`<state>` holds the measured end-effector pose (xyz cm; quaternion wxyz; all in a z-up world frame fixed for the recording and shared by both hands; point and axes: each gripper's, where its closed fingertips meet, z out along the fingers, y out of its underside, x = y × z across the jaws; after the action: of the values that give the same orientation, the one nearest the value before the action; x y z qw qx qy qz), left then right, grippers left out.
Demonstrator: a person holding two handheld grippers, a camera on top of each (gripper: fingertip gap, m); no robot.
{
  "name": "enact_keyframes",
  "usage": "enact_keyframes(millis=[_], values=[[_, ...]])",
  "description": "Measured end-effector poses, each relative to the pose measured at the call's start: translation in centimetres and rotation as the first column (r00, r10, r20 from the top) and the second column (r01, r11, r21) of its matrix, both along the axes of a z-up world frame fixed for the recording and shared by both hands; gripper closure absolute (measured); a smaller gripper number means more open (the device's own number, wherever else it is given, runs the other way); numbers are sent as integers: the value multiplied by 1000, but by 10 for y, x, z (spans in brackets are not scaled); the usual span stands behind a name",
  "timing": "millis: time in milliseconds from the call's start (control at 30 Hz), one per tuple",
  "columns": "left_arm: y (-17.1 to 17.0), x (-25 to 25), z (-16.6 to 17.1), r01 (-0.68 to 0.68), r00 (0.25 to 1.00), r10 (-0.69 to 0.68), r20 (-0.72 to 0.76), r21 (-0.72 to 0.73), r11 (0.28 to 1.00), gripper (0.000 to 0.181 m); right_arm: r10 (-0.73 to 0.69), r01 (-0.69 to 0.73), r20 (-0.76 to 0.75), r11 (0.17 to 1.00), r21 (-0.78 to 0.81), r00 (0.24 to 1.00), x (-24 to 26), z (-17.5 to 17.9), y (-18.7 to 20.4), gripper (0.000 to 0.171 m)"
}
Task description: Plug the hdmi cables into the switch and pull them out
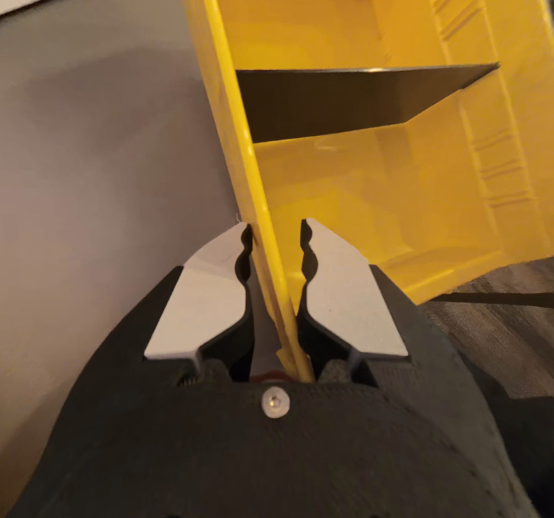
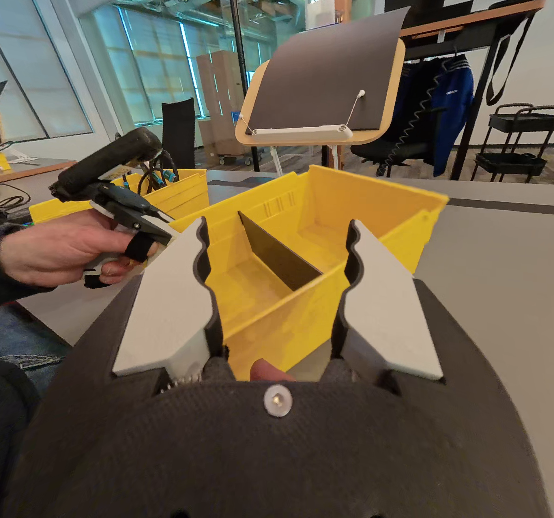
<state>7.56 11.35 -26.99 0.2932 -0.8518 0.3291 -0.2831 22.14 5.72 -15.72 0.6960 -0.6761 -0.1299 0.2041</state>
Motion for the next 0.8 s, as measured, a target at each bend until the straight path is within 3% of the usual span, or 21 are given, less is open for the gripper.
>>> enact_keyframes(millis=[33,233,333,367,467,633,800], values=[[-1,2,0,0,1000,0,2,9,1000,150,-5,5,9,1000,-6,1000,-1,0,-1,79],[-10,12,4,-13,994,22,103,-86,996,138,-5,29,206,993,-113,978,-18,-25,-5,62],[-21,21,13,45,977,-9,214,-167,985,124,-48,109,368,983,-146,928,-16,-47,0,63],[-22,21,18,53,971,-13,239,-161,986,127,-60,129,403,981,-145,913,-14,-52,2,67],[-25,14,47,79,959,-66,276,-37,996,137,-76,178,503,971,-158,861,-6,-68,7,77],[-17,-32,101,14,978,-59,199,220,975,125,-133,247,534,958,-148,835,22,-71,19,96],[6,-136,129,-159,986,162,26,389,907,120,-216,329,559,938,-109,801,61,-68,33,120]])
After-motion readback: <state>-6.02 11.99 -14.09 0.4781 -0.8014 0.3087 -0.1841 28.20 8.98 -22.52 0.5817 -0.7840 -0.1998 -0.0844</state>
